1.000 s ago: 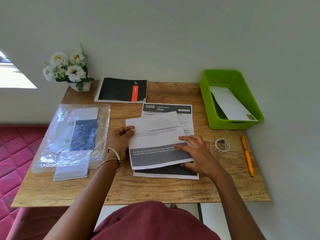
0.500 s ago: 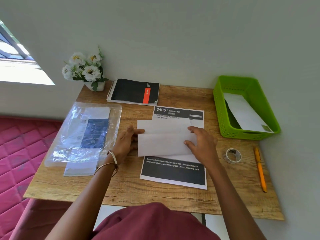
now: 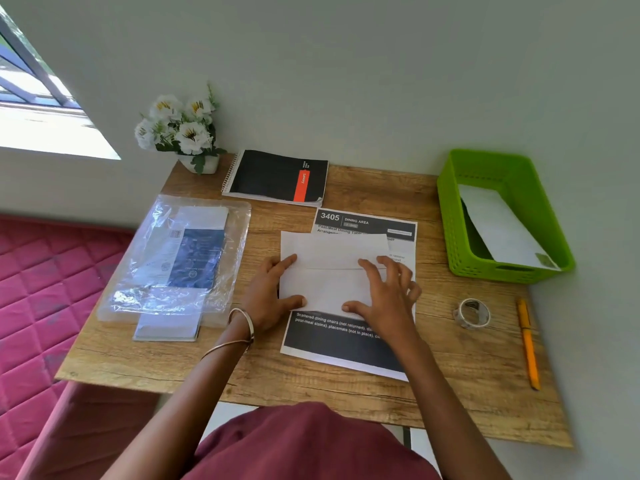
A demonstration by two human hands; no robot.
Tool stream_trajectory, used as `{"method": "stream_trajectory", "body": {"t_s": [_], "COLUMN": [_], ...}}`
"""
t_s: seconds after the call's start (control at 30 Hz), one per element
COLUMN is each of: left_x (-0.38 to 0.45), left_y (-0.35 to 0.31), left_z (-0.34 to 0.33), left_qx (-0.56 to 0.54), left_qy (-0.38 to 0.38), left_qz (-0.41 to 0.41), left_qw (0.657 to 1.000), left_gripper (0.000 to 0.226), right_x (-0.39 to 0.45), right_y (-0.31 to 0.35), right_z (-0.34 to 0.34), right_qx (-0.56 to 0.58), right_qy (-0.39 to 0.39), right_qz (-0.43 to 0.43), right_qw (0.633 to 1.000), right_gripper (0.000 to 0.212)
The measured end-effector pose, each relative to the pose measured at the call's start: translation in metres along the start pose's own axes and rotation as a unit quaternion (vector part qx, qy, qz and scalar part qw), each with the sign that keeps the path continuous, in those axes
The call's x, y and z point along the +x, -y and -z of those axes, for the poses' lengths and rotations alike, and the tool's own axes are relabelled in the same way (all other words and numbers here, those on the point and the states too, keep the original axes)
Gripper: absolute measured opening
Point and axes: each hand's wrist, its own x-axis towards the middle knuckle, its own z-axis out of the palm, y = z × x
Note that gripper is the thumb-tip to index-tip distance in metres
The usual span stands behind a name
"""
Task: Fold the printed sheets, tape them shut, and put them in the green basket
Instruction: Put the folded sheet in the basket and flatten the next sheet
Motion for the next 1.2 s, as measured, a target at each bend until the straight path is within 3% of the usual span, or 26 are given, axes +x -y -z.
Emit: {"method": "stream_trajectory", "body": {"t_s": [0.23, 0.43, 0.6, 0.7, 0.83, 1.0, 1.2], "left_x": [0.001, 0.009, 0.006, 0.001, -0.006, -0.008, -0.007], "left_y": [-0.001, -0.002, -0.009, -0.013, -0.016, -0.014, -0.019], "left_z": [0.001, 0.009, 0.013, 0.016, 0.018, 0.019, 0.015], "left_qx": [-0.023, -0.147, -0.358, -0.399, -0.484, -0.478, -0.325], "left_qy": [-0.005, -0.018, -0.040, -0.052, -0.034, -0.030, -0.046], "left_qz": [0.002, 0.036, 0.111, 0.143, 0.168, 0.157, 0.139], "left_qw": [1.000, 0.988, 0.926, 0.904, 0.858, 0.864, 0.934], "left_gripper": [0.077, 0.056, 0.033, 0.018, 0.029, 0.040, 0.025], "right_x": [-0.010, -0.009, -0.009, -0.006, -0.003, 0.008, 0.029], "right_y": [-0.037, -0.029, -0.029, -0.033, -0.033, -0.030, -0.027], "right_z": [0.021, 0.022, 0.017, 0.019, 0.029, 0.036, 0.021], "right_qx": [-0.010, -0.009, 0.004, 0.047, 0.200, 0.413, 0.381], "right_qy": [-0.022, -0.013, 0.008, -0.038, -0.057, -0.075, -0.140], "right_qz": [-0.072, 0.053, 0.132, 0.136, 0.090, -0.026, -0.110], "right_qw": [0.997, 0.998, 0.991, 0.989, 0.974, 0.907, 0.907], "right_gripper": [0.075, 0.062, 0.057, 0.033, 0.009, 0.020, 0.039]}}
